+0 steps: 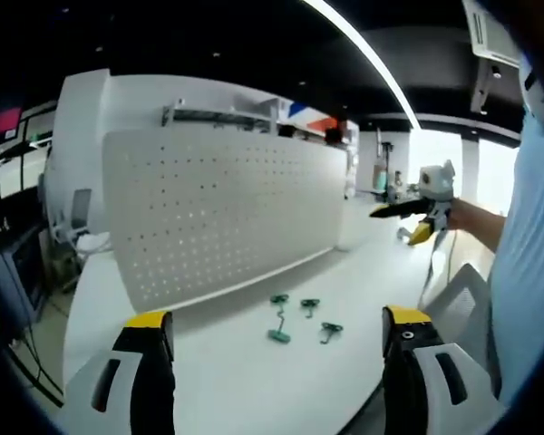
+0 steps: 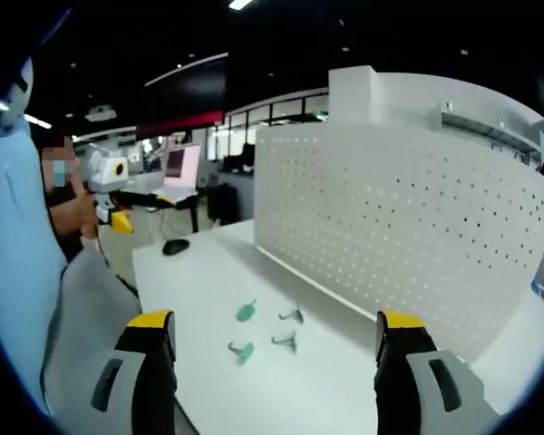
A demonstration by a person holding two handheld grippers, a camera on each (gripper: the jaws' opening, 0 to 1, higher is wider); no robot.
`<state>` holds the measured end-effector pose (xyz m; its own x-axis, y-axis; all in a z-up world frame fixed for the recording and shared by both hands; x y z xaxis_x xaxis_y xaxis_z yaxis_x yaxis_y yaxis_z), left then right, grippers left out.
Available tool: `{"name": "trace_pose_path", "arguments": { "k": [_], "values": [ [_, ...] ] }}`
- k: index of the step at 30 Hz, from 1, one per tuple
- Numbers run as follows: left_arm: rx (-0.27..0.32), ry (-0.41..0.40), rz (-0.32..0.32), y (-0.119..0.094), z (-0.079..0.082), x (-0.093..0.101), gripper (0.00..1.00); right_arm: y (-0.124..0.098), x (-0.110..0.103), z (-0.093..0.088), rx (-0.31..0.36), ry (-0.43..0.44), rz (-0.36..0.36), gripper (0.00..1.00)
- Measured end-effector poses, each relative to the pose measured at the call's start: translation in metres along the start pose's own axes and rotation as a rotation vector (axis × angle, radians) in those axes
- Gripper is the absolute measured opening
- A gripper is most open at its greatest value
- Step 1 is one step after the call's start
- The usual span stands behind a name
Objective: Insert the hook assembly into the mounting plate slot until the hook locks in place.
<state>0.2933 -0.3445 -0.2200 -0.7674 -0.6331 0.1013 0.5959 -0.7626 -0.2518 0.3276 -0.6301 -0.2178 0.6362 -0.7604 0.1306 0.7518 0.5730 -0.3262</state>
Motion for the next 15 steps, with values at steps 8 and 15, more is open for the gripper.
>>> {"name": "trace_pose_path", "arguments": {
  "k": [8,15],
  "values": [
    [0.003,-0.004,-0.004,0.0005,-0.0019,0.0021,0.97,-0.0008,-0.0018,-0.0020,-0.009,-0.001,-0.002,0.92],
    [0.004,-0.002,-0.007,-0.0005,-0.0014,0.0021,0.97,-0.0005,-0.0043,-0.0001,-0.006,-0.002,-0.003,0.91]
  ]
}}
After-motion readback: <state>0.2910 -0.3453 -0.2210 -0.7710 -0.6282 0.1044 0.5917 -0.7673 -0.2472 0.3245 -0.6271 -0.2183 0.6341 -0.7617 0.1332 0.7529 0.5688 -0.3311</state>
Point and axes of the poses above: the point that each gripper's makers call its tool centre point, and the gripper's own axes: y roughly forward along the fingers, x roughly to its right, z roughly out of its top, the point moved 2 cm from there along -y, roughly backward along the fingers, and after that the axes turned 12 degrees about -z, right-handed, at the moved point
